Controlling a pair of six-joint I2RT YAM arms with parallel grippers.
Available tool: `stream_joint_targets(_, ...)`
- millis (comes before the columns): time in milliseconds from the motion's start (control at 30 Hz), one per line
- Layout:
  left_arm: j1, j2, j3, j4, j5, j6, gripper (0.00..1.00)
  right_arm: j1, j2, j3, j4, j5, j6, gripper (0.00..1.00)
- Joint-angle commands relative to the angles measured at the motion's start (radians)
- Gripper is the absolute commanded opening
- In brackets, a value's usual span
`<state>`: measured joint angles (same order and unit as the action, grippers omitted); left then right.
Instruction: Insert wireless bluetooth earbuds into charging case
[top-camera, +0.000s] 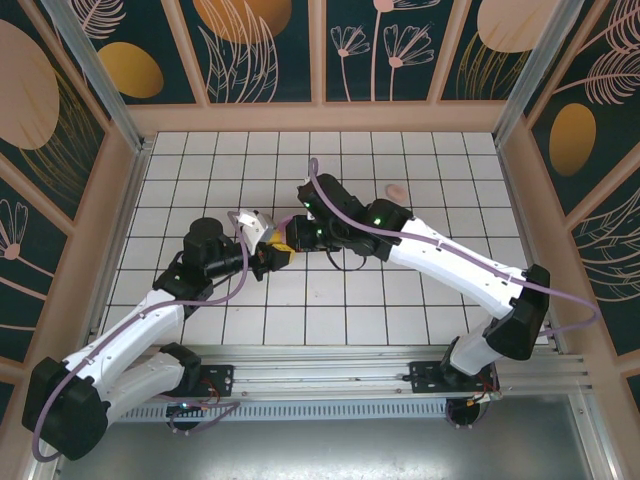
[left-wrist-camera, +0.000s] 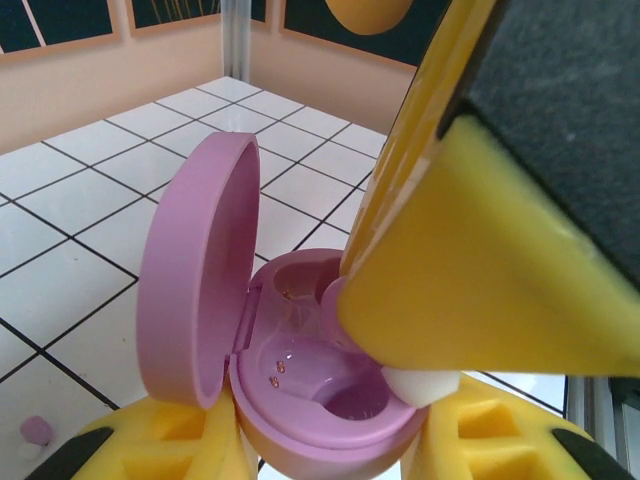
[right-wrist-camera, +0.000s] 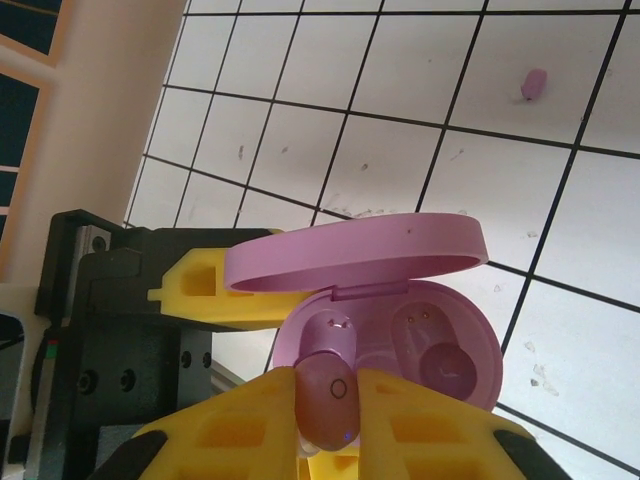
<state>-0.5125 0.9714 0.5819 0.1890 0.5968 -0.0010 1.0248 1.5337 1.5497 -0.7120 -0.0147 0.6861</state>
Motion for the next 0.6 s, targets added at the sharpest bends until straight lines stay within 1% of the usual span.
stream_joint_targets(0, -0.005, 0.0, 0.03, 0.014, 0.024, 0.009, 0.0, 0.008, 0.022, 0.031, -0.003, 0.025, -0.018, 0.19)
stream_joint_targets(500, -0.006, 0.008, 0.029, 0.013, 0.026, 0.012, 0.0, 0.007, 0.036, 0.029, 0.016, 0.052, 0.004, 0.2)
stream_joint_targets(567, -0.006, 0.01, 0.029, 0.014, 0.026, 0.013, 0.0, 0.007, 0.041, 0.029, 0.011, 0.047, 0.004, 0.22)
